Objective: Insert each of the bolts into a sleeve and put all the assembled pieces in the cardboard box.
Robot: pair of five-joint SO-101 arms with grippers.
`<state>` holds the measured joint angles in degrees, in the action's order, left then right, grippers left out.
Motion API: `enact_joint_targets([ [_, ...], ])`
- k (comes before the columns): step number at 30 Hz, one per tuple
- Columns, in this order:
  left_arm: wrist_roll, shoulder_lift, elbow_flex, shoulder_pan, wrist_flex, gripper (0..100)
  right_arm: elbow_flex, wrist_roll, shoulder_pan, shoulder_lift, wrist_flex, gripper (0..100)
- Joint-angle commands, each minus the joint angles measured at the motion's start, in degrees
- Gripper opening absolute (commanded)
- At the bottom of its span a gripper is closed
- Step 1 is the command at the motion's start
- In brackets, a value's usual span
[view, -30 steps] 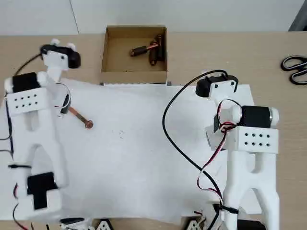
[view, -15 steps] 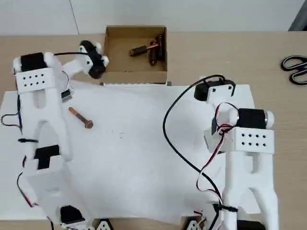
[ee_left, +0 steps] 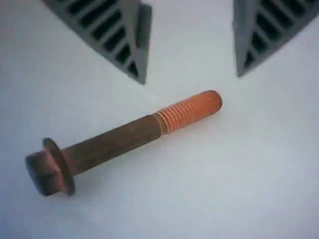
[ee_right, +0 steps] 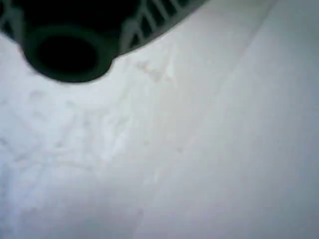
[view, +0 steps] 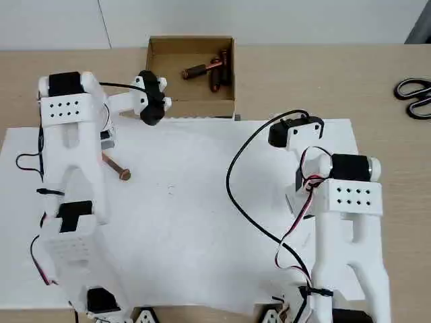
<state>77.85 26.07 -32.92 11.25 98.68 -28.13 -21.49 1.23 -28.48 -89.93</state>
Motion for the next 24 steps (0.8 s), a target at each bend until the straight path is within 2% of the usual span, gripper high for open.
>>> enact_joint_targets([
  [1, 19.3, -0.4, 0.3, -1.3, 1.8, 12, 0.3, -0.9, 0.1, -1.3, 0.7, 0.4],
  [5, 19.2, -0.4, 6.1, -1.5, 1.8, 11, 0.3, -0.6, 0.2, -1.3, 1.1, 0.4],
  [9, 14.3, -0.4, 12.6, -1.0, 1.7, 11, 0.3, -0.6, 0.2, -1.2, 1.1, 0.4],
  [14, 13.3, -0.4, 17.1, 1.3, 0.9, 11, 0.3, -0.7, 0.5, -1.2, 0.9, 0.4],
  [24, 13.6, -0.4, 14.3, 2.8, -1.2, 11, 0.3, -0.5, 0.4, -1.2, 0.8, 0.4],
])
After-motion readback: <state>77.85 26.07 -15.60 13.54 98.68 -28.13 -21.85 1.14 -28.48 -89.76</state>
